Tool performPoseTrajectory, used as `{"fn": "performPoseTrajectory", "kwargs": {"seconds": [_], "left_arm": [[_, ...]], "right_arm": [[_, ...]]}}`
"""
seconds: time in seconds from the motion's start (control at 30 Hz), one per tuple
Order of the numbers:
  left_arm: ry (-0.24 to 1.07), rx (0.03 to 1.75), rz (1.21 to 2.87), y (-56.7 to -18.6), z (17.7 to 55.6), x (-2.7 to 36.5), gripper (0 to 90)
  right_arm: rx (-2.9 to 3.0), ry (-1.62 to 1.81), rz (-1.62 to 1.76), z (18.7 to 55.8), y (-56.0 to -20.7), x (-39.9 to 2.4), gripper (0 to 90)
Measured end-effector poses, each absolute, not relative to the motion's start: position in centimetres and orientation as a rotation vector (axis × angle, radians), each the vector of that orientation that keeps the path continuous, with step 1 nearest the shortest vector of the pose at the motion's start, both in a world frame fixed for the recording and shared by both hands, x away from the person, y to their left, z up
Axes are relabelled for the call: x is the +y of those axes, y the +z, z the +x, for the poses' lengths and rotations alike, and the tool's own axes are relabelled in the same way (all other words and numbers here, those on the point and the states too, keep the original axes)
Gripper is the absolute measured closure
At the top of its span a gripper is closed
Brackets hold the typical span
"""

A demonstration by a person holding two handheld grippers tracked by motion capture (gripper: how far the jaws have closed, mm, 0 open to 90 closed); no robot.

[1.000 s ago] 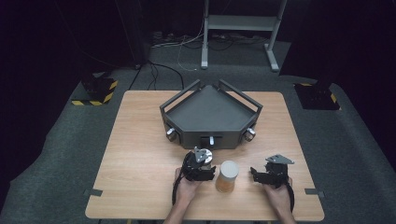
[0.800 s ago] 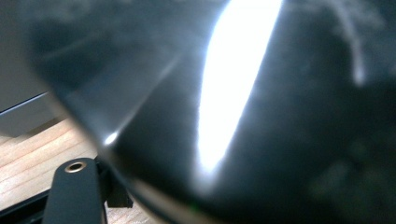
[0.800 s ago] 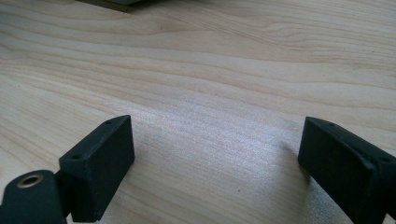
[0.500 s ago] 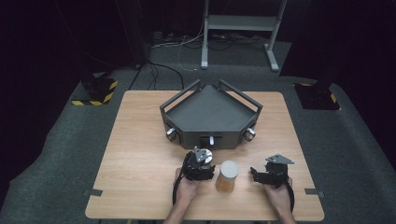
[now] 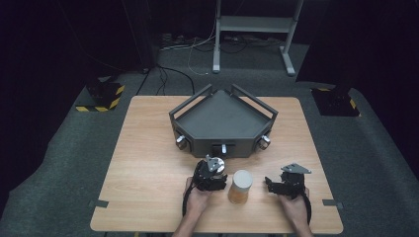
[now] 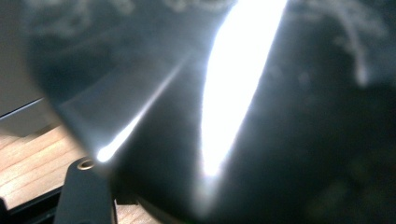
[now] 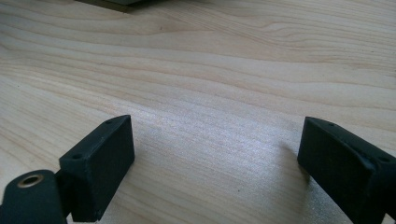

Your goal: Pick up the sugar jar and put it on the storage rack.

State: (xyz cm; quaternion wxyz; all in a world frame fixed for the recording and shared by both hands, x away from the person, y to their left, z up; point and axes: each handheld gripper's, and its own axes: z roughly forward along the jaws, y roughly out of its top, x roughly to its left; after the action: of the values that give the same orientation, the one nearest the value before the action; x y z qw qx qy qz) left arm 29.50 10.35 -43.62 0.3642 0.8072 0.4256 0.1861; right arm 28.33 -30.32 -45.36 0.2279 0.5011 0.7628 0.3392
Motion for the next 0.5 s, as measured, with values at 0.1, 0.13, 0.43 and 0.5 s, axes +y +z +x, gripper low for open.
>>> {"fn": "performPoseTrajectory", "kwargs": {"seconds": [0.1,0.13,0.43,0.5], "left_arm": [[0.483,1.094,2.077,-43.6,29.4,10.3,31.4],[0.483,1.094,2.077,-43.6,29.4,10.3,31.5],[0.48,1.086,2.091,-43.4,29.4,10.4,31.6],[0.475,1.218,1.808,-45.9,27.8,9.0,31.6]], "right_arm": [[2.101,0.934,1.38,28.3,-45.4,-30.3,10.6],[2.101,0.934,1.38,28.3,-45.4,-30.3,10.6],[2.101,0.934,1.38,28.3,-45.4,-30.3,10.6],[2.101,0.935,1.38,28.3,-45.4,-30.3,10.5]]}}
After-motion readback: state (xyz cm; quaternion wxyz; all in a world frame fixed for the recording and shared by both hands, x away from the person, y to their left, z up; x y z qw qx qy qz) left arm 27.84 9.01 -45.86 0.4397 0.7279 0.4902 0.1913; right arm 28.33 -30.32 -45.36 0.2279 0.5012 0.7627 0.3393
